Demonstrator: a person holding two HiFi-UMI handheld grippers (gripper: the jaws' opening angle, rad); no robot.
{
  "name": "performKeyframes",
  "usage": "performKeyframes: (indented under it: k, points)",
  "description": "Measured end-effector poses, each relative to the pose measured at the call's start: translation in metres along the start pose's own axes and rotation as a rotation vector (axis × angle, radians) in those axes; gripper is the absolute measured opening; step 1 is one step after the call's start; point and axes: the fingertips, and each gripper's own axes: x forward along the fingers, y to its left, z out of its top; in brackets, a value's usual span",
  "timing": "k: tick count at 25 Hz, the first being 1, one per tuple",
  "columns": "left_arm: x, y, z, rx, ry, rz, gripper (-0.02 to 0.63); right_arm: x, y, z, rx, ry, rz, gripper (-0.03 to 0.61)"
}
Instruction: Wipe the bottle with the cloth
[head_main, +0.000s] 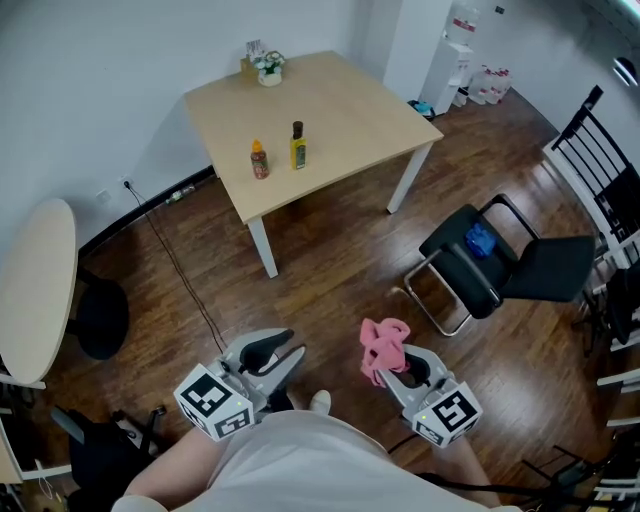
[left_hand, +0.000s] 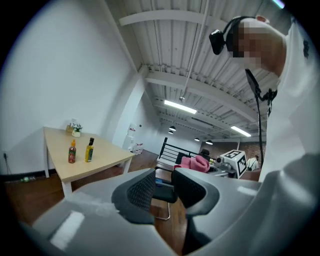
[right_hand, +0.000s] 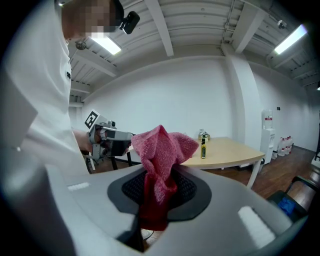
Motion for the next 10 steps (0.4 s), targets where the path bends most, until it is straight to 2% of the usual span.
performKeyframes:
  k: [5,10]
  points:
    - [-0.001,0.009,-0.009,-0.078,0.012,0.034,0.123,-0.010,0.003,-0.005,-0.001,0.008,-0.006,0.089]
    - [-0.004,0.005,-0.017,-0.159,0.012,0.027,0.123,-0.019,0.005,-0.008,0.002,0.007,-0.008,0.089]
